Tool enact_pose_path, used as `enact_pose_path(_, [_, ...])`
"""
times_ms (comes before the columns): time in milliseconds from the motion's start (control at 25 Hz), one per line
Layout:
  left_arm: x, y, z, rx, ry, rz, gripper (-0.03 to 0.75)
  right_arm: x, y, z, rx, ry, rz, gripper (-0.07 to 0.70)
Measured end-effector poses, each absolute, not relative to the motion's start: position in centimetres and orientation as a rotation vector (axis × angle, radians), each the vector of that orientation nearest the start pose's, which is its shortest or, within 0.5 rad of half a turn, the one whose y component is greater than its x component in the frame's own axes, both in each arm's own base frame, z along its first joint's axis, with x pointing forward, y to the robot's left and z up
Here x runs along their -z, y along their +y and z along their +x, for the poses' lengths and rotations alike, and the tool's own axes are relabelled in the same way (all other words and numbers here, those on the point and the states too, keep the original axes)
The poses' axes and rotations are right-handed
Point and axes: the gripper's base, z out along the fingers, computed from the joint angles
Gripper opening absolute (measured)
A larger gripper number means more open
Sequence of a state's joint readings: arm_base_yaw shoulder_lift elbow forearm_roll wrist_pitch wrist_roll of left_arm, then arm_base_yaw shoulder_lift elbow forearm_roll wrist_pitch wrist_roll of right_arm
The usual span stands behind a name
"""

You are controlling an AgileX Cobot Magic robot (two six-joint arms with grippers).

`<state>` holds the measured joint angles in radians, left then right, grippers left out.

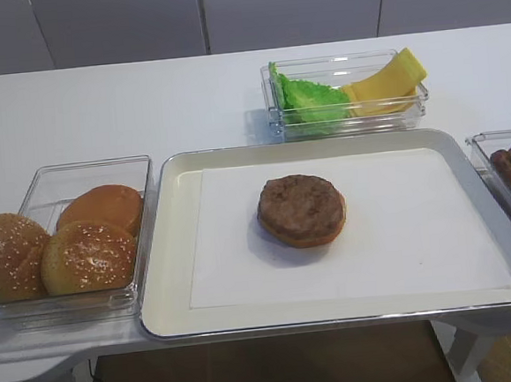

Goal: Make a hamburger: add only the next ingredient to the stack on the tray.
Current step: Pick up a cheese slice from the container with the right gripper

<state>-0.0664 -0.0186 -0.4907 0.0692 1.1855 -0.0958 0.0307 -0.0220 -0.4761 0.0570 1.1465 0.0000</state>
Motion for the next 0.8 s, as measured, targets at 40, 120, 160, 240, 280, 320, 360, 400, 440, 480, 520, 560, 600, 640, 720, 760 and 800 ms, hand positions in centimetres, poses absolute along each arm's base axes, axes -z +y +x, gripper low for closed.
enact_pose_path(40, [-26.49, 0.66, -1.20, 0.010, 2.157, -0.041, 0.415, -26.39, 0.44, -0.95, -0.087, 2.131, -0.038, 0.377])
enact_pose_path(120, [-26.49, 0.66, -1.20, 0.010, 2.157, -0.041, 0.415, -26.39, 0.44, -0.95, -0.087, 2.131, -0.038, 0.376])
enact_pose_path(160, [-26.49, 0.66, -1.20, 0.010, 2.157, -0.041, 0.415, -26.39, 0.44, -0.95, -0.087, 2.131, -0.038, 0.376])
enact_pose_path(240, [-26.49, 0.66, -1.20, 0.010, 2.157, -0.041, 0.415, -26.39, 0.44, -0.95, -0.087, 2.131, -0.038, 0.376])
enact_pose_path(280, [-26.49, 0.66, -1.20, 0.010, 2.157, -0.041, 0.415, -26.39, 0.44, -0.95, -0.087, 2.131, -0.038, 0.376])
enact_pose_path(320, [-26.49, 0.66, -1.20, 0.010, 2.157, -0.041, 0.415, -26.39, 0.44, -0.95, -0.087, 2.131, -0.038, 0.376])
enact_pose_path(360, [-26.49, 0.66, -1.20, 0.010, 2.157, -0.041, 0.415, -26.39, 0.44, -0.95, -0.087, 2.131, -0.038, 0.377])
enact_pose_path(400, [-26.49, 0.66, -1.20, 0.010, 2.157, -0.041, 0.415, -26.39, 0.44, -0.95, -0.087, 2.131, -0.038, 0.376])
enact_pose_path(440, [-26.49, 0.66, -1.20, 0.010, 2.157, -0.041, 0.415, -26.39, 0.44, -0.95, -0.087, 2.131, -0.038, 0.376])
enact_pose_path(480, [-26.49, 0.66, -1.20, 0.010, 2.157, -0.041, 0.415, -26.39, 0.44, -0.95, -0.087, 2.131, -0.038, 0.377])
enact_pose_path(520, [-26.49, 0.66, -1.20, 0.010, 2.157, -0.041, 0.415, -26.39, 0.44, -0.95, -0.087, 2.131, -0.038, 0.376])
enact_pose_path(560, [-26.49, 0.66, -1.20, 0.010, 2.157, -0.041, 0.415, -26.39, 0.44, -0.95, -0.087, 2.131, -0.038, 0.376])
enact_pose_path(600, [-26.49, 0.66, -1.20, 0.010, 2.157, -0.041, 0.415, -26.39, 0.44, -0.95, -0.087, 2.131, -0.038, 0.376])
enact_pose_path(640, [-26.49, 0.66, -1.20, 0.010, 2.157, -0.041, 0.415, -26.39, 0.44, -0.95, -0.087, 2.131, -0.038, 0.376])
enact_pose_path(720, [-26.49, 0.66, -1.20, 0.010, 2.157, -0.041, 0.415, -26.39, 0.44, -0.95, -0.087, 2.131, -0.038, 0.376])
enact_pose_path(760, [-26.49, 0.66, -1.20, 0.010, 2.157, -0.041, 0.415, -26.39, 0.44, -0.95, -0.087, 2.131, -0.038, 0.376])
enact_pose_path(800, [-26.49, 0.66, -1.20, 0.010, 2.157, -0.041, 0.415, -26.39, 0.44, -0.95, -0.087, 2.131, -0.038, 0.376])
